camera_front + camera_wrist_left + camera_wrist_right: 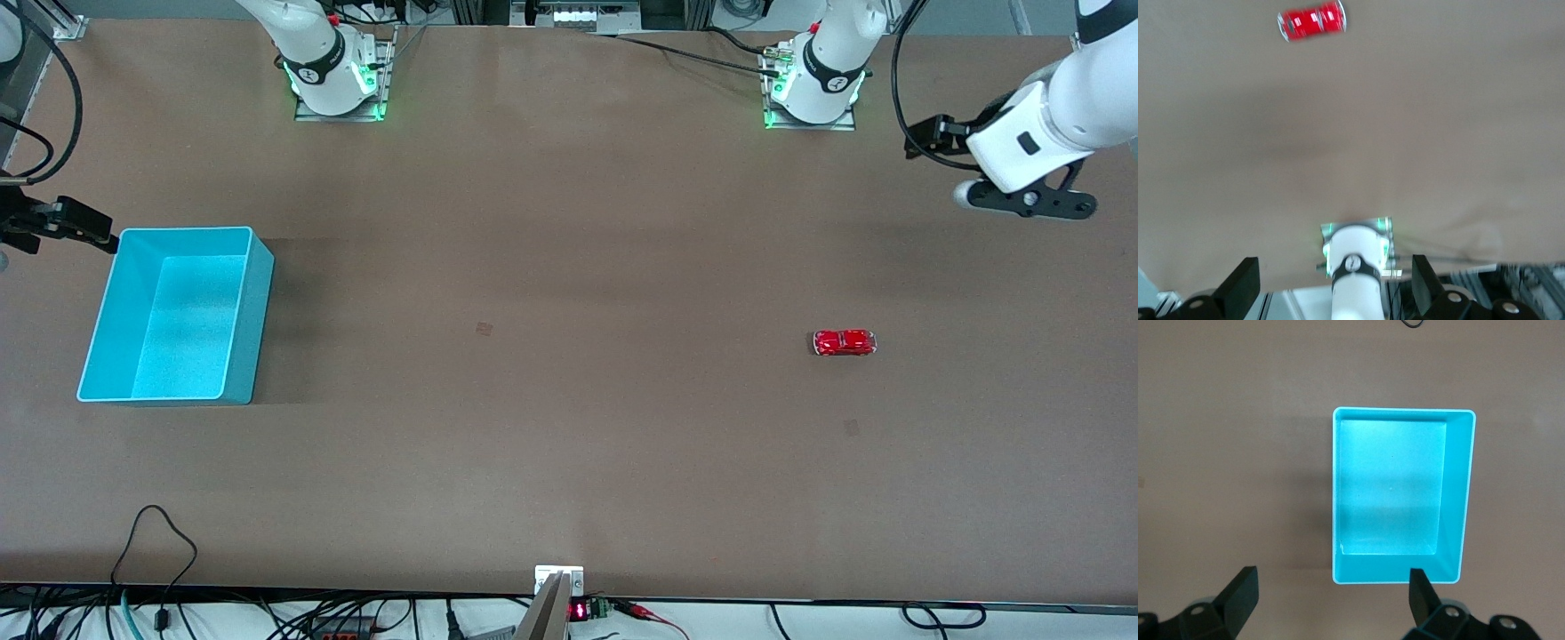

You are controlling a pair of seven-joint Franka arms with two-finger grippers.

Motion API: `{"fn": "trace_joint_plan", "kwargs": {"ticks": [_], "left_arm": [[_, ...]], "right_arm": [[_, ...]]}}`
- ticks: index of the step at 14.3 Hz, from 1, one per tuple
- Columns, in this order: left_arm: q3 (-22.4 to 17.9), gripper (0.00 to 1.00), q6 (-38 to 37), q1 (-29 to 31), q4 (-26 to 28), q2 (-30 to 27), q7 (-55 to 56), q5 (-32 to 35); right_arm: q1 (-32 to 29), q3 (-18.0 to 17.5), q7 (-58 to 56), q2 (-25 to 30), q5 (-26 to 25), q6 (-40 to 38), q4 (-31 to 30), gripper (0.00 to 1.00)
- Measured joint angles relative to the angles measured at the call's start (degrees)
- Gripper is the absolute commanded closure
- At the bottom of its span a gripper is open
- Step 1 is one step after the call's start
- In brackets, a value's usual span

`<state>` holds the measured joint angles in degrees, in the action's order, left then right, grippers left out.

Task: Wind red beetle toy and store in blue box
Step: 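Move the left gripper toward the red toy car, then lower the open left gripper over the red car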

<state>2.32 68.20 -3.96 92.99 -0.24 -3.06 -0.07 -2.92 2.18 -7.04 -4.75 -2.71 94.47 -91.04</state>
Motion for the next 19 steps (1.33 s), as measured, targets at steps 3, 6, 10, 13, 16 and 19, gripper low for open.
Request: {"fn": "trace_joint_plan", "kwargs": {"ticks": [3, 6, 10, 13, 16, 19], "left_arm": [[0.1, 0.0, 0.7, 0.1, 0.2, 0.2, -12.5, 0.0], [0.0, 0.0, 9.7, 0.5, 3.1, 1.1, -28.9, 0.2], [0.0, 0.0, 24.1, 0.5, 8.6, 5.3, -45.8, 1.8], [0.0, 0.0, 34.1, 0.7, 10.3, 11.0, -59.8, 4.7], [-0.1, 0.0, 46.9, 2.8, 14.2, 15.6, -70.3, 5.7], [-0.1, 0.0, 59.0, 5.0, 20.9, 17.3, -74.0, 5.8]], "right_arm": [[0.3, 0.0, 0.0, 0.0, 0.0, 0.0, 0.0, 0.0], [0.3, 0.0, 0.0, 0.0, 0.0, 0.0, 0.0, 0.0], [0.3, 0.0, -0.1, -1.8, 0.0, -0.4, -0.9, 0.0], [0.3, 0.1, 0.0, -4.6, 0.0, -2.4, -1.1, 0.0], [0.3, 0.1, 0.0, -4.8, 0.0, -2.9, -1.1, 0.0], [0.3, 0.1, -0.1, -4.6, 0.0, -3.4, -1.1, 0.0]]}}
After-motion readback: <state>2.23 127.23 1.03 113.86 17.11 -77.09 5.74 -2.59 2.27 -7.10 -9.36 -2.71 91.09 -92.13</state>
